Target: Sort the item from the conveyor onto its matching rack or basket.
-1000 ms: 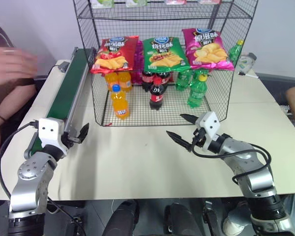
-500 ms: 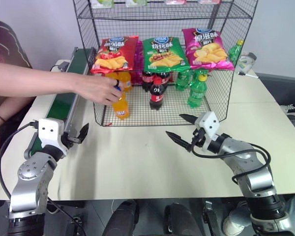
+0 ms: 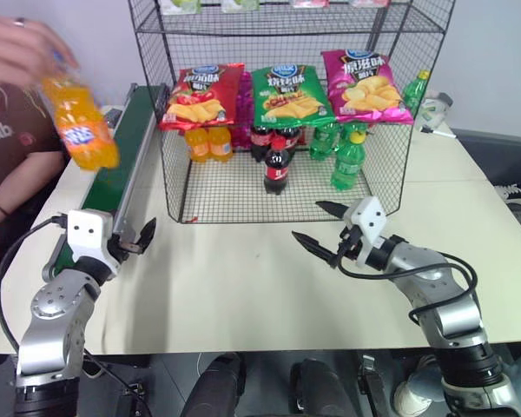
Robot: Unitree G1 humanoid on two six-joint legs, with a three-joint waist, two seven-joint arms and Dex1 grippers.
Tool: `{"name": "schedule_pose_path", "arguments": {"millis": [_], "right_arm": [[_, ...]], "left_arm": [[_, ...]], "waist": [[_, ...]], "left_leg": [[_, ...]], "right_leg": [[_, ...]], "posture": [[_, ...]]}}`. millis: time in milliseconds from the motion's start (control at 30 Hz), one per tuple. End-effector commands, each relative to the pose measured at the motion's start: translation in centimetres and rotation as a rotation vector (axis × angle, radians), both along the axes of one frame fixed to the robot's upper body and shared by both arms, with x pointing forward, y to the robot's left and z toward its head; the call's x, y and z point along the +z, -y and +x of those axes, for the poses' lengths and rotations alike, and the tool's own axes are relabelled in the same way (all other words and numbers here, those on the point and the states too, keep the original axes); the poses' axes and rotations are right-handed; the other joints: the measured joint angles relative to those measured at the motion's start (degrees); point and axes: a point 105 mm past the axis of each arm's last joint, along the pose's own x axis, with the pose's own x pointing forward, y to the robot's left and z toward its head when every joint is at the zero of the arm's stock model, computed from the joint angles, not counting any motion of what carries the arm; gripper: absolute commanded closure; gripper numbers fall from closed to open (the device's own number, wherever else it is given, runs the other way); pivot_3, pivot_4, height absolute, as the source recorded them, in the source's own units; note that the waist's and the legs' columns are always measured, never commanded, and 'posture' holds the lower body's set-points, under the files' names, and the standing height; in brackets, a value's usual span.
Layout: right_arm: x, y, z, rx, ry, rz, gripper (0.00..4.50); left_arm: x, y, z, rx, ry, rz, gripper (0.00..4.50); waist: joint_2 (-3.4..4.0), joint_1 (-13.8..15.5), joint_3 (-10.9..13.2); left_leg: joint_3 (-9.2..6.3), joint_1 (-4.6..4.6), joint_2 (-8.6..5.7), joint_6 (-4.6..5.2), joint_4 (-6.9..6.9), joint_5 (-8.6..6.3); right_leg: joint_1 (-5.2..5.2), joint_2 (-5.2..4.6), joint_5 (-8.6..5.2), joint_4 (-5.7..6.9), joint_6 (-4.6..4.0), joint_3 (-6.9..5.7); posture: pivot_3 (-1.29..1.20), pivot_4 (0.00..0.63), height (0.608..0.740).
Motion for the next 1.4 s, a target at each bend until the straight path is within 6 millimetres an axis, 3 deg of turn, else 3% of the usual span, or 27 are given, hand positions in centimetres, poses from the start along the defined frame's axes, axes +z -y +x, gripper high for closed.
{"name": "schedule_pose_path", "arguments": {"millis": [33, 633, 1400], "right_arm": [[0.8, -0.1, 0.0, 0.011, 0.043, 0.010, 0.00], [0.9, -0.9, 0.2, 0.034, 0.047, 0.021, 0.00], [1.1, -1.2, 0.3, 0.024, 0.055, 0.028, 0.00]], "left_arm": [[0.8, -1.2, -0.4, 0.058, 0.027, 0.016, 0.08], [1.7, -6.4, -1.1, 0.335, 0.083, -0.081, 0.08], [1.6, -7.0, -0.5, 0.381, 0.080, -0.060, 0.08]], "waist": [[0.00, 0.00, 0.00], [0.00, 0.01, 0.00], [0.00, 0.00, 0.00]], "left_leg": [[0.00, 0.00, 0.00, 0.00, 0.00, 0.00], [0.00, 0.00, 0.01, -0.01, 0.00, 0.00], [0.00, 0.00, 0.01, -0.01, 0.00, 0.00]], "right_leg": [[0.00, 0.00, 0.00, 0.00, 0.00, 0.00], [-0.01, 0.01, 0.00, -0.01, 0.01, -0.01], [-0.01, 0.02, 0.01, -0.01, 0.02, -0.01]], "posture": [[0.00, 0.150, 0.740], [0.00, 0.150, 0.740], [0.00, 0.150, 0.740]]}}
